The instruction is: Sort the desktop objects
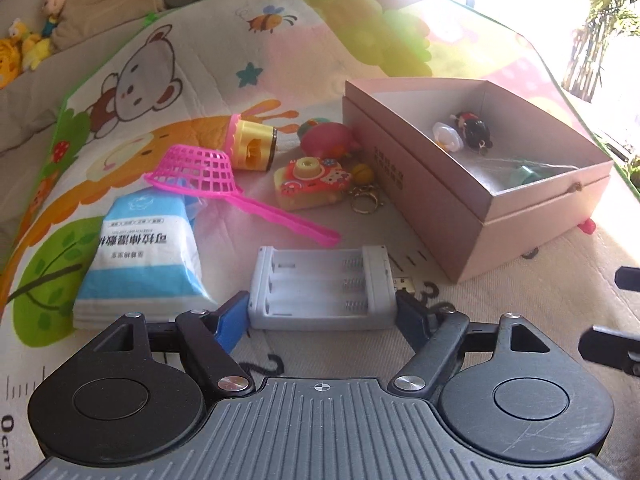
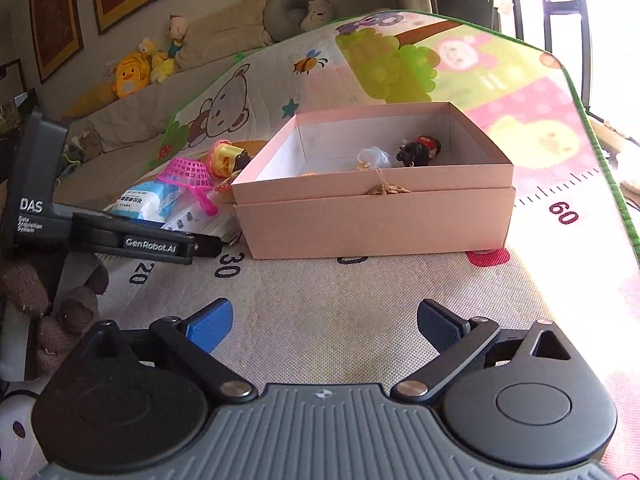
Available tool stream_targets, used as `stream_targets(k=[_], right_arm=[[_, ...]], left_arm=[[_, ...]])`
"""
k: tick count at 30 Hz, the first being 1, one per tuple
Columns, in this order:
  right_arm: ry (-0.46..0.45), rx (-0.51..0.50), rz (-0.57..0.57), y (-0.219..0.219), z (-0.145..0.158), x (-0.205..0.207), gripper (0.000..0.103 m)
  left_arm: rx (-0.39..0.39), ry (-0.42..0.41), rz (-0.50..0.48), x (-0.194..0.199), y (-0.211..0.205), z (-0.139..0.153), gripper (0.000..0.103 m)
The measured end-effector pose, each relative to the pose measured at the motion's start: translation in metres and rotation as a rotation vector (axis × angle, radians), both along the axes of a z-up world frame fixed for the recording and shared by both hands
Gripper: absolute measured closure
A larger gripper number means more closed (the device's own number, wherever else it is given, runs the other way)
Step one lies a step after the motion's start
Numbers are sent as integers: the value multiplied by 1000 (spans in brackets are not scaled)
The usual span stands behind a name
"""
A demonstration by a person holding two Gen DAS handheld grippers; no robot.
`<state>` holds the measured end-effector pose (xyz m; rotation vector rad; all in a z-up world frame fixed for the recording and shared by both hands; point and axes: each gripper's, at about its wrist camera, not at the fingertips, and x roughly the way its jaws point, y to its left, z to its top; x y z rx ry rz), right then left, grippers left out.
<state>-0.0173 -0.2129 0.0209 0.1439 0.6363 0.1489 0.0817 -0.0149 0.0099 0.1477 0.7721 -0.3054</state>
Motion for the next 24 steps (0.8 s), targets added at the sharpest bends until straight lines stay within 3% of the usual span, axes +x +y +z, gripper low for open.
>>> stream_targets(k=[3, 6, 8, 11, 13, 16, 18, 21, 24], right_arm=[[9, 37, -61, -8, -1, 3, 0], [22, 66, -101, -14, -2, 4, 0], [23, 69, -117, -16, -2, 5, 0], [14, 64, -123, -15, -2, 3, 0], [9, 56, -124, -14, -2, 4, 0], [8, 45, -122, -13, -2, 5, 0], [10, 41, -119, -12, -2, 5, 0], [9, 43, -121, -13, -2, 5, 0], [11, 45, -116, -13, -3, 6, 0]], left_arm=[[-37, 27, -44, -25, 0, 1, 14], [-142, 85, -216, -49, -3, 5, 7], [-173, 71, -266, -54, -3, 14, 7], [-97, -65, -144, -42, -1, 29, 5], [-37, -153, 11, -15, 5, 36, 3], [33, -225, 155, 35, 10, 39, 3], [104, -232, 206, 68, 12, 34, 3], [141, -172, 223, 102, 18, 23, 4], [162, -127, 249, 111, 24, 13, 26]])
